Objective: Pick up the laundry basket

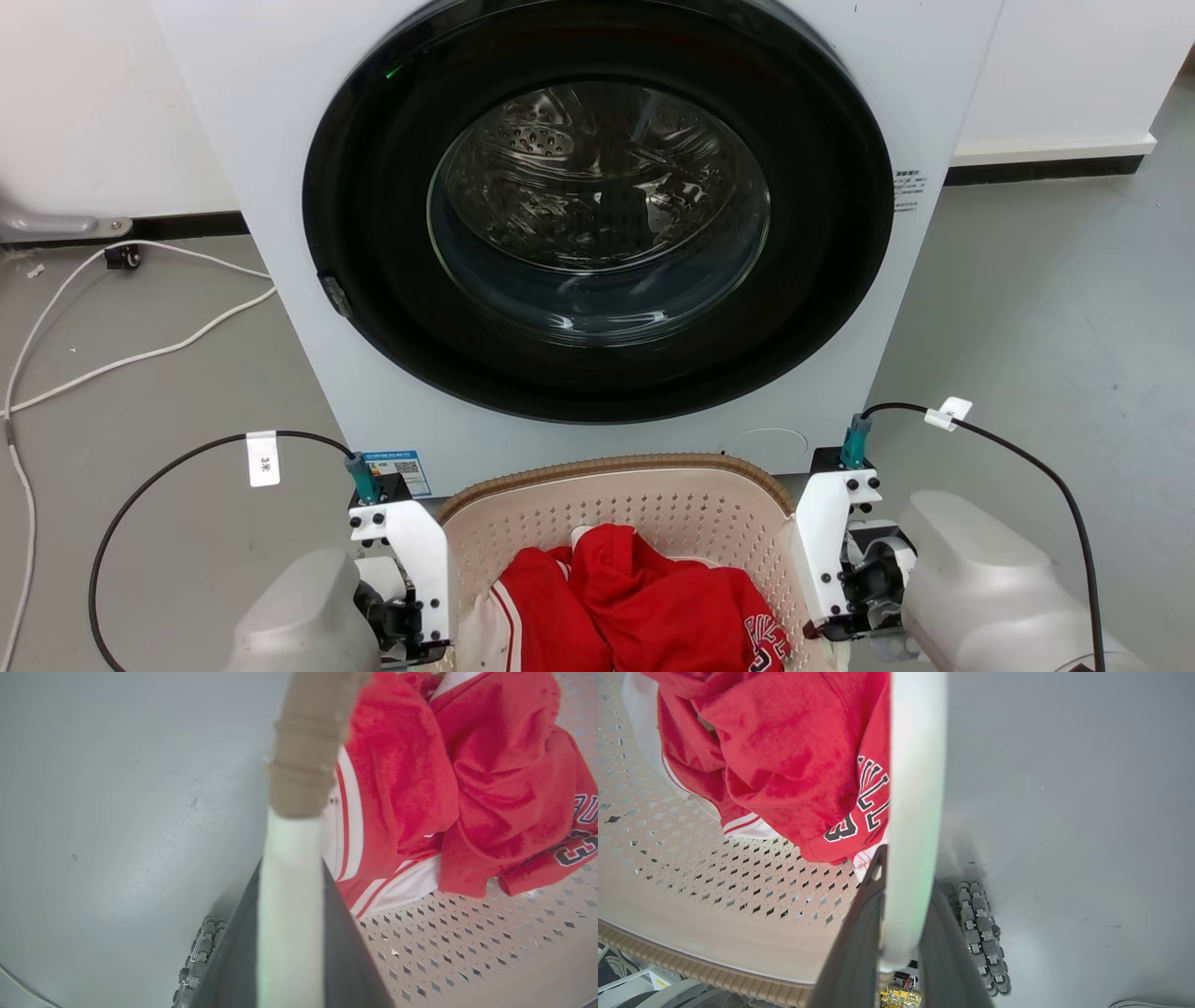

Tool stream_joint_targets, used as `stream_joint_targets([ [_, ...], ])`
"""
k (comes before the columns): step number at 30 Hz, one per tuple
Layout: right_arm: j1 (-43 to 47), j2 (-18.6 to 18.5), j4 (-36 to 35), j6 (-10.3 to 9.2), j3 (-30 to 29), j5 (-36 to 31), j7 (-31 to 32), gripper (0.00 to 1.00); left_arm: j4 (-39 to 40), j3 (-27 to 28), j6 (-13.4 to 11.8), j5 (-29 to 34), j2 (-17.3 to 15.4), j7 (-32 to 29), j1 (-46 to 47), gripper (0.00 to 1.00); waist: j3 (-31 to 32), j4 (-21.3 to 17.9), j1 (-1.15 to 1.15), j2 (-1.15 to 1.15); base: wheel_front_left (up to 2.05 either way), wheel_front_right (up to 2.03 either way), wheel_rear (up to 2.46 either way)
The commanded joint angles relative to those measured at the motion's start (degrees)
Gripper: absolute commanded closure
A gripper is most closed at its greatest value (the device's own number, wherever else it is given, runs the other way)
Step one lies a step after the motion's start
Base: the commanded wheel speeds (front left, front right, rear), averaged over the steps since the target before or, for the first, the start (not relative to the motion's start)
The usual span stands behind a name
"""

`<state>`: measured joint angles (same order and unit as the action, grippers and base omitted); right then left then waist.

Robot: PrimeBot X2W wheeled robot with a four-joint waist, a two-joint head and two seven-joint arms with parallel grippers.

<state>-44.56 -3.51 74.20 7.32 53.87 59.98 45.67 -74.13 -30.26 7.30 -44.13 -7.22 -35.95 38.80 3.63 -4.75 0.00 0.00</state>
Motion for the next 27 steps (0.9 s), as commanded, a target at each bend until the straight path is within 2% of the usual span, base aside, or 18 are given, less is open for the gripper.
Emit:
stream_joint_targets([
  [1, -0.36, 1.15, -0.60, 0.30, -0.19, 0.39, -0.28, 1.00, 0.47, -0.25, 0.33, -0.27, 1.35, -0.01, -0.59, 1.00, 0.00, 0.03, 0.00, 0.00, 0.00, 0.00, 0.00],
  [27, -0.67, 1.21, -0.63, 0.30, 0.69, 1.65, -0.28, 1.00, 0.46, -1.28, 0.39, -2.01, 1.15, -0.13, -1.19, 1.00, 0.57, 0.12, 0.00, 0.00, 0.00, 0.00, 0.00],
])
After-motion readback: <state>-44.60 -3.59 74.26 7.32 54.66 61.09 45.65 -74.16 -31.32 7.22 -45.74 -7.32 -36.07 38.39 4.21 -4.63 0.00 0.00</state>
